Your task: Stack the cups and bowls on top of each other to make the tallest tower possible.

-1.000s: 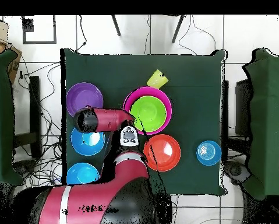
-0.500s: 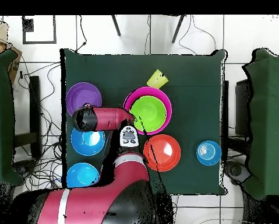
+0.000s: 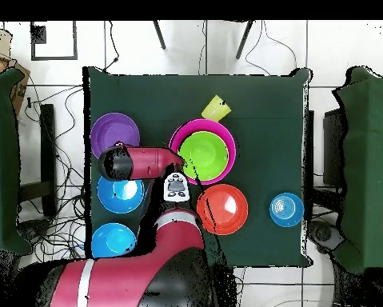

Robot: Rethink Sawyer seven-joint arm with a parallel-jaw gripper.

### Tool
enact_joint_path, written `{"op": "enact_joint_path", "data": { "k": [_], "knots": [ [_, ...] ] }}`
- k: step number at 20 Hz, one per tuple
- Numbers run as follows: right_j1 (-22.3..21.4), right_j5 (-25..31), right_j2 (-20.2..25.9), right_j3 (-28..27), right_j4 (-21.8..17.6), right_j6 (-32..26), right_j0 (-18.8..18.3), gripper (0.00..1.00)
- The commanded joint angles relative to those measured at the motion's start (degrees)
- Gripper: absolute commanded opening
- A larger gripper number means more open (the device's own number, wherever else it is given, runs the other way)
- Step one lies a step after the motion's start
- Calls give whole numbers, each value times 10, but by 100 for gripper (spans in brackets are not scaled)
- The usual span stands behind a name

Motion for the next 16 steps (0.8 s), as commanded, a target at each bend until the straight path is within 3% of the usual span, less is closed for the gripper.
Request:
{"op": "enact_joint_path", "data": {
  "k": [1, 5, 7, 16],
  "knots": [
    [25, 40, 7, 6, -36, -1, 10, 0],
    [-21, 44, 17, 47, -40, -13, -12, 0],
    [-43, 63, -1, 58, -44, -12, -5, 0],
    [-98, 89, -5, 105, -64, -39, -20, 0]
  ]
}}
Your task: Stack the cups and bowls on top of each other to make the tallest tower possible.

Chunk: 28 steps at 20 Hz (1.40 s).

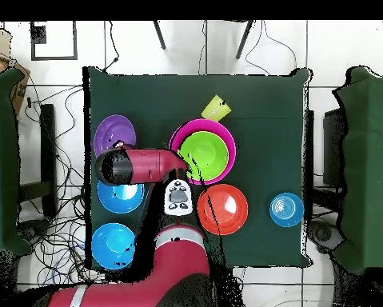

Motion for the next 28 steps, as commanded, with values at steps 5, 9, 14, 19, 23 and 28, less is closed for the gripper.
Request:
{"op": "enact_joint_path", "data": {
  "k": [5, 9, 14, 19, 23, 28],
  "knots": [
    [-44, 86, 12, 75, -57, -40, -26, 0],
    [-50, 96, 21, 78, -62, -45, -37, 0],
    [-58, 94, 32, 89, -70, -50, -51, 0],
    [-84, 103, 32, 105, -75, -48, -54, 0],
    [-107, 112, 31, 121, -75, -42, -53, 0],
    [-129, 128, 14, 126, -75, -22, -29, 0]
  ]
}}
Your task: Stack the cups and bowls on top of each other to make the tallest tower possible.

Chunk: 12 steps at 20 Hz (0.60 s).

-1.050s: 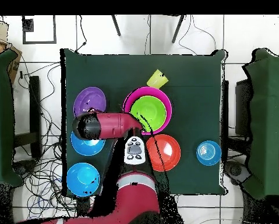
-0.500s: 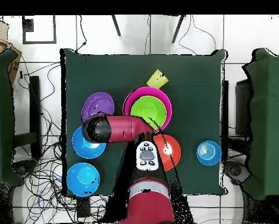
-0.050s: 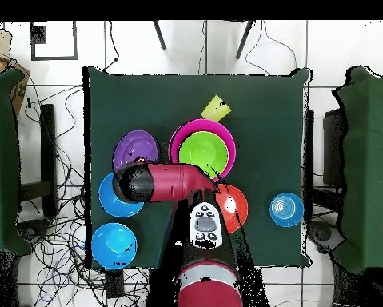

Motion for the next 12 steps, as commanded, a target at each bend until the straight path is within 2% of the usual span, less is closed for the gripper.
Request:
{"op": "enact_joint_path", "data": {
  "k": [1, 6, 12],
  "knots": [
    [-36, 82, 22, 29, -33, -19, 21, 0],
    [-53, 96, 16, 36, -35, -18, 30, 0],
    [-82, 104, 21, 60, -41, -40, 13, 0]
  ]
}}
